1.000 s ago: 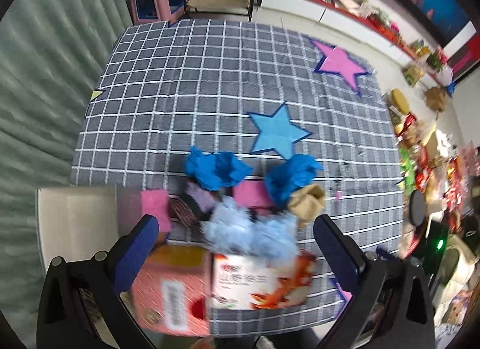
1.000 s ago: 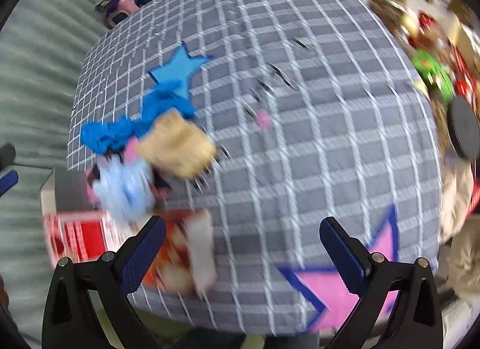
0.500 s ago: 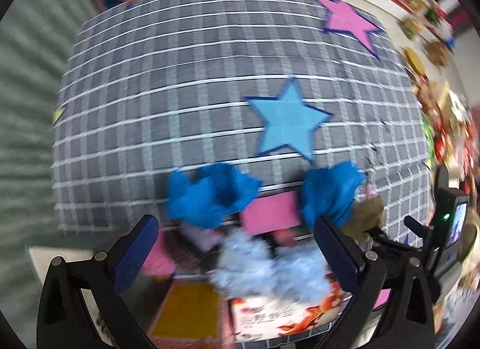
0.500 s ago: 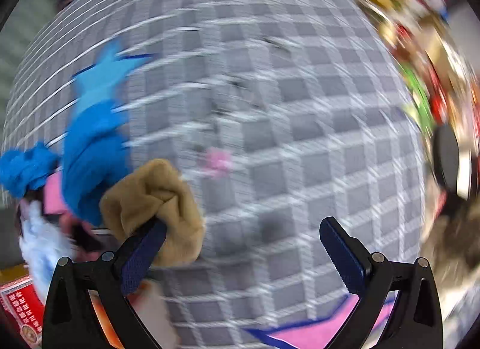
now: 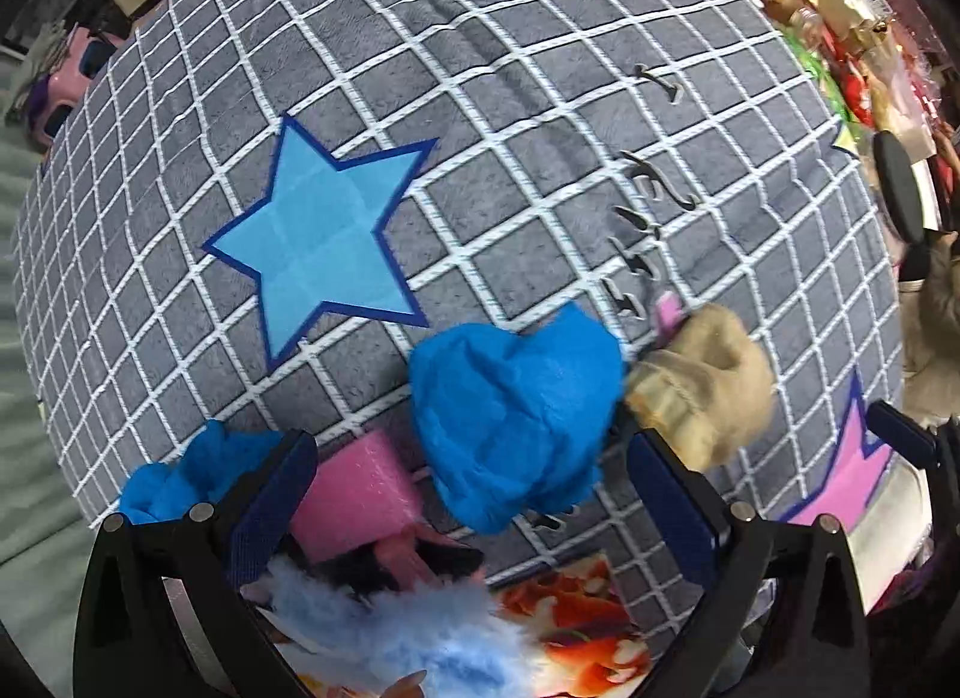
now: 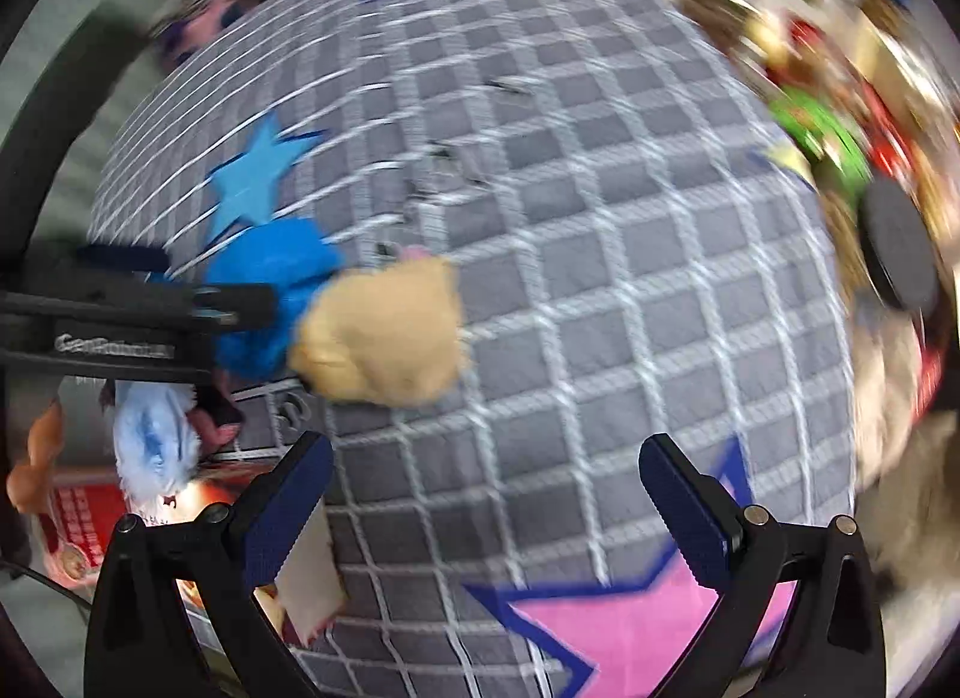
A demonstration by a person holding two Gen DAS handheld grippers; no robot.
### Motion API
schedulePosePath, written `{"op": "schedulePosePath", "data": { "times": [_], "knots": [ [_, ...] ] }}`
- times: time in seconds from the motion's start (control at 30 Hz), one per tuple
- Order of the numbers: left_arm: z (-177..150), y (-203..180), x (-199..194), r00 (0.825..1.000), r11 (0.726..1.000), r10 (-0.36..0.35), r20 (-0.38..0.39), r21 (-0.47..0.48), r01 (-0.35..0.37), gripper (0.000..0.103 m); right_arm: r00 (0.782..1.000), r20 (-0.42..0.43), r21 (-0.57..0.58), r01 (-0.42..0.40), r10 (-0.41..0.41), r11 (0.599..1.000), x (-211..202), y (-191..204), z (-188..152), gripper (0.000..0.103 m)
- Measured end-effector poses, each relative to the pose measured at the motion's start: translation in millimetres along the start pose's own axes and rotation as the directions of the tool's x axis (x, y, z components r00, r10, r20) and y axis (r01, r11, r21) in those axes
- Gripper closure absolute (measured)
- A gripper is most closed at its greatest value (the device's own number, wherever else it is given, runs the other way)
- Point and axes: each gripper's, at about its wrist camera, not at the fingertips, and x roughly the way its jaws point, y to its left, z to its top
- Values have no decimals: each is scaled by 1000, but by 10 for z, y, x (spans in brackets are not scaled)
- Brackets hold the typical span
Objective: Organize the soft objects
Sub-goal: 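Grasp the blue glove with the left tool while the right tool grasps the beige sock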
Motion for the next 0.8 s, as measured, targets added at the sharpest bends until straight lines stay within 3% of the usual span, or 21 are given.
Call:
{"op": "schedulePosePath", "data": {
  "times": [0.2,0.23,0.27,0.3,0.37,0.53,0.67,0.77,0.8],
  "knots": [
    [-43,445,-211,999,996,13,39,-84,-10,0,1000,-5,-6,-15,15,1000,356,311,285,0],
    [-49,474,-213,999,996,13,33,-85,-10,0,1000,-19,-2,-14,14,1000,416,329,315,11],
    [-53,481,-211,999,997,13,30,-81,-10,0,999,-35,7,-11,11,1000,437,332,324,29],
    [-54,472,-208,999,997,14,30,-75,-11,0,998,-57,33,-23,25,999,463,288,320,69],
    [-33,372,-165,1000,998,9,25,-62,-7,0,995,-82,98,-44,52,994,441,141,283,71],
    [107,-18,71,1000,1000,-5,-1,-8,5,0,996,-89,163,20,-6,986,188,-243,-39,72],
    [173,-231,311,998,999,41,-56,37,-39,1,993,-118,231,26,2,973,84,-484,-319,72],
    [136,-316,406,995,998,36,-89,49,-32,12,994,-108,266,16,14,964,-35,-569,-488,72],
    [111,-349,431,994,998,39,-100,55,-33,23,994,-104,275,9,20,961,-77,-588,-532,72]
  ]
}}
